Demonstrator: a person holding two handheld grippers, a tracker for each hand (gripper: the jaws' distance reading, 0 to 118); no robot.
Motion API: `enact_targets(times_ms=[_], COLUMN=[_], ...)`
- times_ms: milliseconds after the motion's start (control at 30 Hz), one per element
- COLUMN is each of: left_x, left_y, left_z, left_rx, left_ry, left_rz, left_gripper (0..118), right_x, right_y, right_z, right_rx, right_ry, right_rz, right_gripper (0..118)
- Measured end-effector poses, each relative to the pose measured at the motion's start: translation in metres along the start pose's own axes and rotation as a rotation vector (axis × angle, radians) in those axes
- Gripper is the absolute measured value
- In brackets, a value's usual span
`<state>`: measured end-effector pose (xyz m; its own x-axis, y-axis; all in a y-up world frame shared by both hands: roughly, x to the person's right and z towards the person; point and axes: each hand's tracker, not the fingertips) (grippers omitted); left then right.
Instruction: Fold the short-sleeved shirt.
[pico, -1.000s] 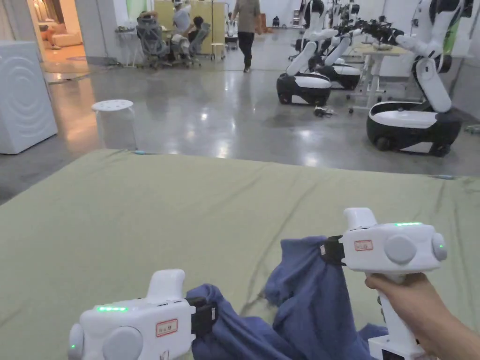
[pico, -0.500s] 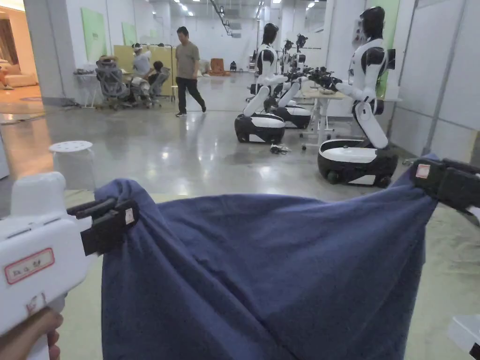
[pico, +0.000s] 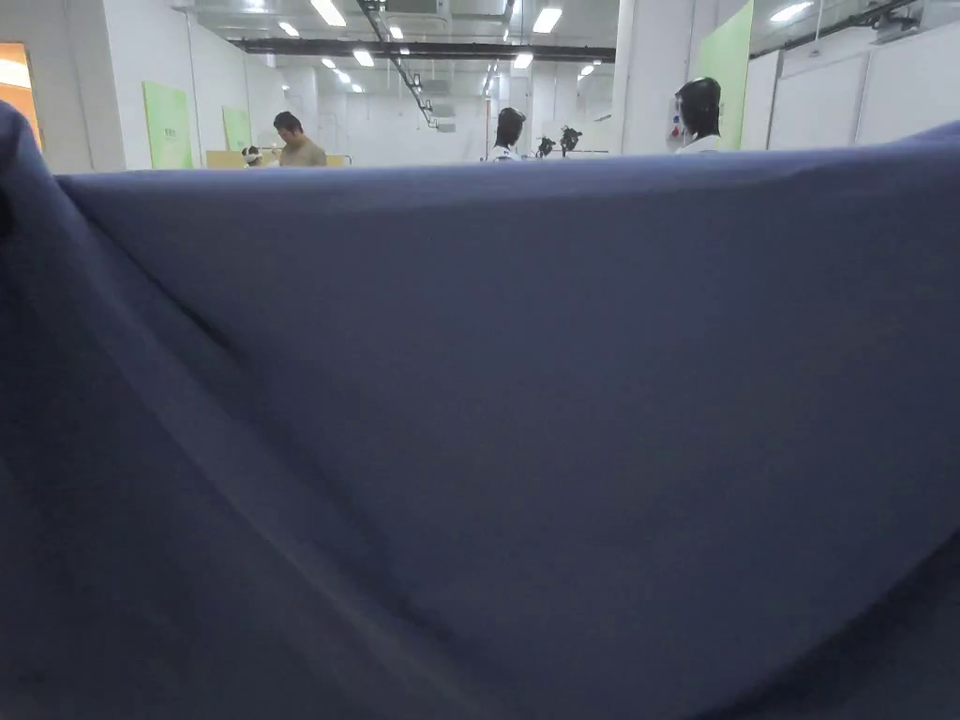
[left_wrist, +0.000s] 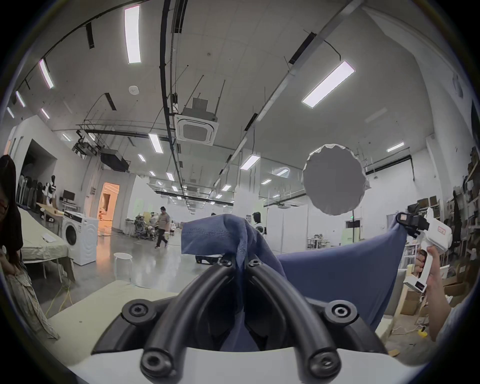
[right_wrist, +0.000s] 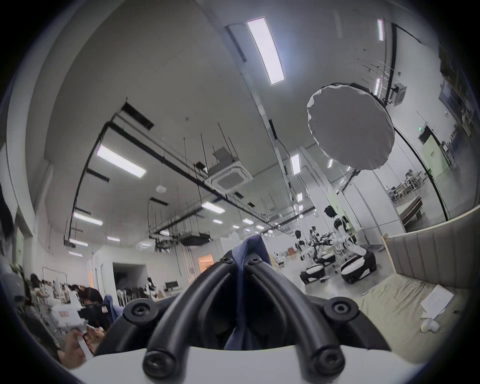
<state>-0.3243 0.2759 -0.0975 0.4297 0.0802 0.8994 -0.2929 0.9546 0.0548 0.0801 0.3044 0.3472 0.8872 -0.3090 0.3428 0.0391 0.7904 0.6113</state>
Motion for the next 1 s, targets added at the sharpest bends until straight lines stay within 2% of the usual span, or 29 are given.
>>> enact_targets(times_ms=[300,367,500,600,733,833,900,1000], left_x=[0.02,0.023,0.02,0.015,0.001,-0.009,-0.017,-0.023], left_y=[0.01,0.012,0.011,0.005,-0.009,-0.02,-0.028,-0.041], left_z=[0.048,0.052,0.044,0.025,-0.019,-0.061,-0.094,-0.148], left_rx=[0.028,0.038,0.03,0.007,-0.042,-0.069,-0.091,-0.15], left_ry=[-0.046,-0.053,-0.049,-0.037,-0.008,0.001,0.009,0.044], left_rz=[-0.036,-0.04,-0.052,-0.051,-0.04,-0.018,-0.013,-0.037], left_gripper=[2,2,2,2,2,2,2,2], right_x=[-0.009,-0.011,-0.006,0.002,0.022,0.04,0.051,0.071], right_y=[0.028,0.03,0.03,0.024,0.009,-0.008,-0.022,-0.045], right_z=[0.037,0.039,0.026,0.001,-0.048,-0.092,-0.124,-0.174], right_rx=[0.045,0.056,0.029,-0.021,-0.092,-0.136,-0.168,-0.207], right_ry=[0.016,0.0,-0.007,-0.022,-0.034,-0.057,-0.102,-0.119], right_rz=[0.031,0.06,0.067,0.085,0.072,0.068,0.106,0.116], right_gripper=[4,4,4,4,4,4,4,4])
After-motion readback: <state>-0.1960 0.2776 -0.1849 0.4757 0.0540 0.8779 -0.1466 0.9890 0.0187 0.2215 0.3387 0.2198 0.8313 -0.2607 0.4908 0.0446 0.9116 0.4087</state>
